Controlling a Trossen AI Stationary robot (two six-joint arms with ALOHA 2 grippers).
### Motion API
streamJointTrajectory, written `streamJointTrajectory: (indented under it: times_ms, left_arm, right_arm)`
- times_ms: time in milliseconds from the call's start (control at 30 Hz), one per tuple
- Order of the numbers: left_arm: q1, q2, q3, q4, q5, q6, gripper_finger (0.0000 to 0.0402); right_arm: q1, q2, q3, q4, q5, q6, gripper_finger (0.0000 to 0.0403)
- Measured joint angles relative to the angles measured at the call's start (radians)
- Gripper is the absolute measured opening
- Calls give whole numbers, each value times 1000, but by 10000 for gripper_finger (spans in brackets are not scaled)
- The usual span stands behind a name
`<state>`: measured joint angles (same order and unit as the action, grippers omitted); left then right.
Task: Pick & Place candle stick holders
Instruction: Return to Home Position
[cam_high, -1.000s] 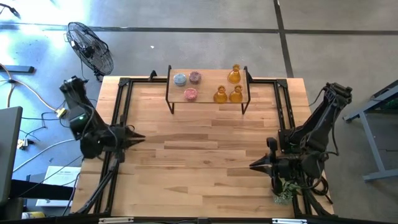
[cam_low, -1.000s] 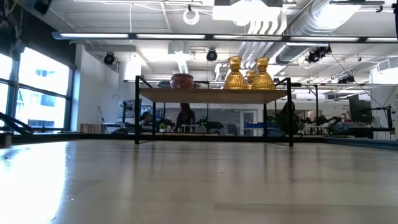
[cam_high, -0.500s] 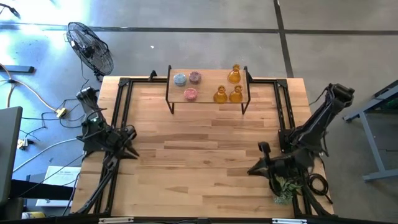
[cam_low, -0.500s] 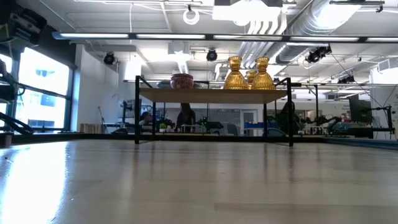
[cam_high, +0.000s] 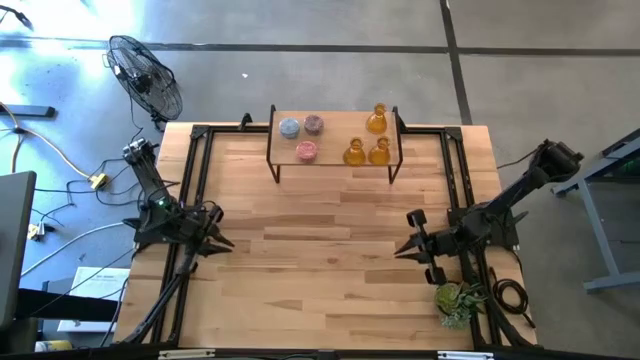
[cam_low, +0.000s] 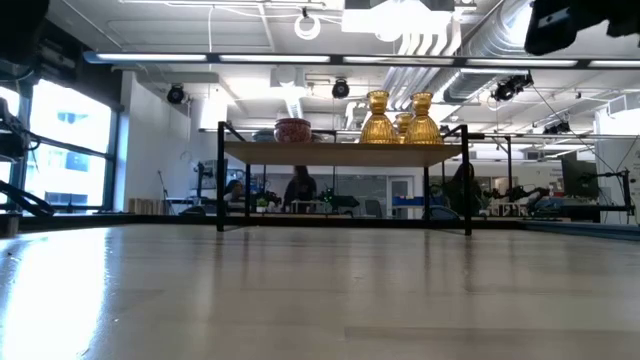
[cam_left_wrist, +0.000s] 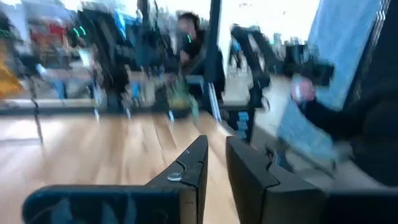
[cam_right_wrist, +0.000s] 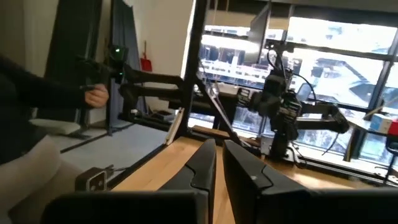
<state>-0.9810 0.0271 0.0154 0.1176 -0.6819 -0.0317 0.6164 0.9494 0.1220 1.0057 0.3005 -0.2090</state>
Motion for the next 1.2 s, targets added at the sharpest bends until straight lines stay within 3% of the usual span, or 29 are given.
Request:
streamJointTrajectory:
  times_ms: [167,500,867,1033,1200]
  left_arm:
    - [0,1,-1,23,-8,26,56]
    - [0,2,-2,-53,-9,-94,56]
    - [-1,1,-3,-50,9,-99,56]
    - [-1,1,-3,-50,10,-118,56]
    - [-1,1,-3,-50,10,-123,56]
  right_arm:
    - [-88,-1,-41,11,-96,9,22]
    - [-302,-1,-61,3,-285,67,21]
    - [-448,-20,-60,-106,-278,52,21]
    - [-507,-95,-60,-204,-247,73,19]
    - [-520,-224,-60,-308,-294,79,20]
